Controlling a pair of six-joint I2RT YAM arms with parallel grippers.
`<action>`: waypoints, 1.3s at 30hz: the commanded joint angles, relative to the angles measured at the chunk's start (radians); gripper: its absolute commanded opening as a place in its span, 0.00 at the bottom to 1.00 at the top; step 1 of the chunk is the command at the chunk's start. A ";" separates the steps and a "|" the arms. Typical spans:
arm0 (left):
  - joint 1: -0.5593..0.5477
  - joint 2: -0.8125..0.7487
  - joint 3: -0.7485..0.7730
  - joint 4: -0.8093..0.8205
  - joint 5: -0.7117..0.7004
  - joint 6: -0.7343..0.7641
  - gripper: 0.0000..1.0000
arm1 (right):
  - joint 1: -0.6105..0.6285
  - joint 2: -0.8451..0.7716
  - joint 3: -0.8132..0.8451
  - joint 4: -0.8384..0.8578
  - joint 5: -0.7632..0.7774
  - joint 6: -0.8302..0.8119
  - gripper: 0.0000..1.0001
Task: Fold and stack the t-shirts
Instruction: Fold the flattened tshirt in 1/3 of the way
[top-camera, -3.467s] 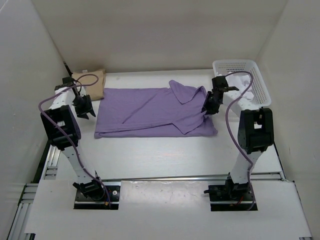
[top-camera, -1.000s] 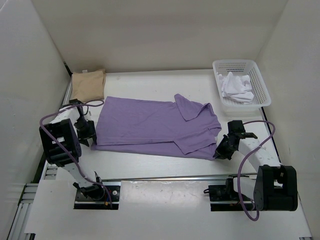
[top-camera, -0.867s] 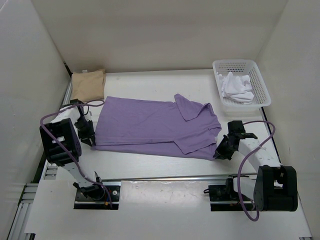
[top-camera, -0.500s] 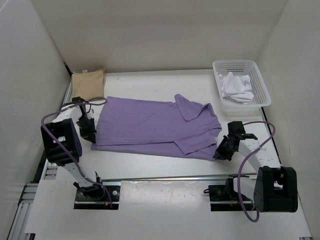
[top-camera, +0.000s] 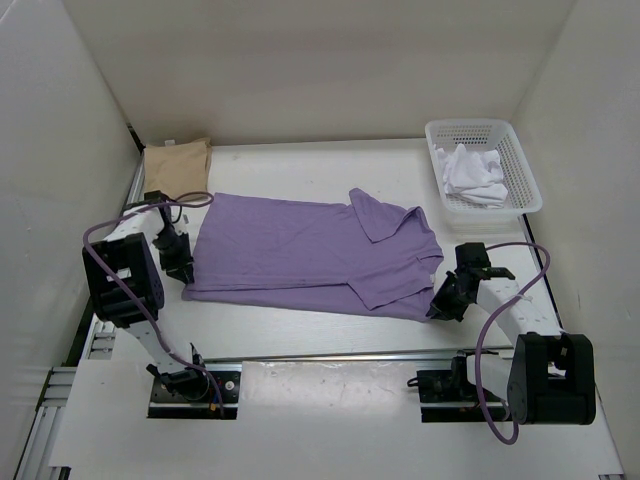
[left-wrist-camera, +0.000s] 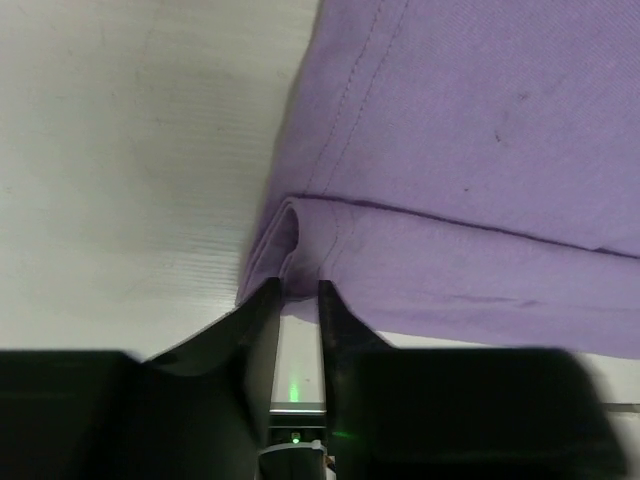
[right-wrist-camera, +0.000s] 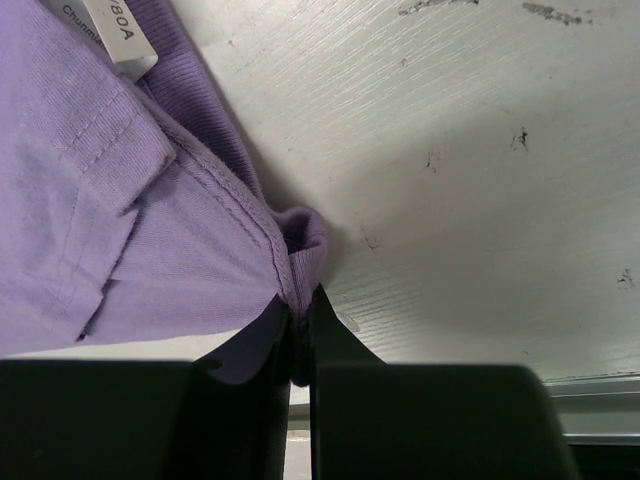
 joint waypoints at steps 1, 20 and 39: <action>-0.009 -0.004 0.029 -0.006 0.025 0.000 0.27 | -0.005 -0.003 -0.014 -0.013 0.028 -0.016 0.00; 0.019 0.138 0.250 -0.080 0.124 0.000 0.10 | -0.005 -0.013 -0.014 -0.022 0.069 0.004 0.00; -0.049 -0.109 0.137 0.145 -0.060 0.000 0.56 | -0.005 0.006 -0.004 -0.022 0.049 -0.014 0.00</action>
